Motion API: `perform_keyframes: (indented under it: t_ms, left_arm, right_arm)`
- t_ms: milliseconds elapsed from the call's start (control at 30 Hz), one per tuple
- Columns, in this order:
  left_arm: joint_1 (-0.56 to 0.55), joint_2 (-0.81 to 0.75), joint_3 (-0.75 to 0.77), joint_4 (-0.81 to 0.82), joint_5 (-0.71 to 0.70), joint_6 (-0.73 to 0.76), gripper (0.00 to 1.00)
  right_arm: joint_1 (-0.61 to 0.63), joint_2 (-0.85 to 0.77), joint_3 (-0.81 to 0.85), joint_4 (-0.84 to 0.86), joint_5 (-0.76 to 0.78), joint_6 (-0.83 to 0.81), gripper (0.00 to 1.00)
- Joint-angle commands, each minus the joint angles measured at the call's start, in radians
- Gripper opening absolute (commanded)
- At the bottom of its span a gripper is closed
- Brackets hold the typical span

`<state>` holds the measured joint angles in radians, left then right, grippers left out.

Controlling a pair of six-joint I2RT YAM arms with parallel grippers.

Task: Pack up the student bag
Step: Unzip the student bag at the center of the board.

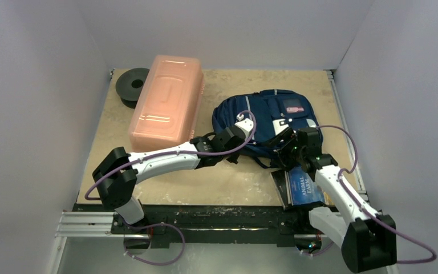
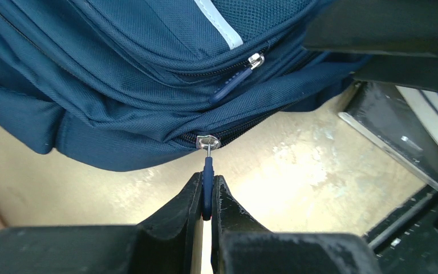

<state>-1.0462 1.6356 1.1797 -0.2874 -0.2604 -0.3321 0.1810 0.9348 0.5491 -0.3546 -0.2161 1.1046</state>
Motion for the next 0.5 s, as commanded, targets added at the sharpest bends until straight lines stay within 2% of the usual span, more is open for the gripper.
perform_keyframes:
  t_ms: [0,67,200,267,300,400,467]
  left_arm:
    - [0.005,-0.064,0.04,0.043,0.104,-0.123,0.0]
    - [0.012,-0.055,0.051,0.02,0.109,-0.133,0.0]
    - [0.078,-0.05,0.05,-0.041,0.052,-0.167,0.0]
    - [0.147,-0.025,0.055,-0.06,0.022,-0.149,0.0]
    - [0.179,-0.006,0.061,-0.059,0.02,-0.123,0.0]
    - [0.253,0.068,0.093,-0.045,0.044,-0.046,0.0]
    - [0.28,0.101,0.119,-0.053,0.096,-0.045,0.0]
  right_arm:
    - [-0.041,0.143,0.031,0.1,0.113,0.011,0.91]
    - [-0.073,0.209,0.057,0.094,0.159,0.007,0.83]
    - [-0.203,0.292,0.083,0.136,0.213,-0.082,0.37]
    - [-0.261,0.345,0.126,0.143,0.226,-0.159,0.07]
    - [-0.292,0.375,0.161,0.13,0.224,-0.208,0.0]
    - [-0.331,0.451,0.249,0.132,0.25,-0.332,0.0]
    - [-0.344,0.498,0.299,0.149,0.274,-0.405,0.0]
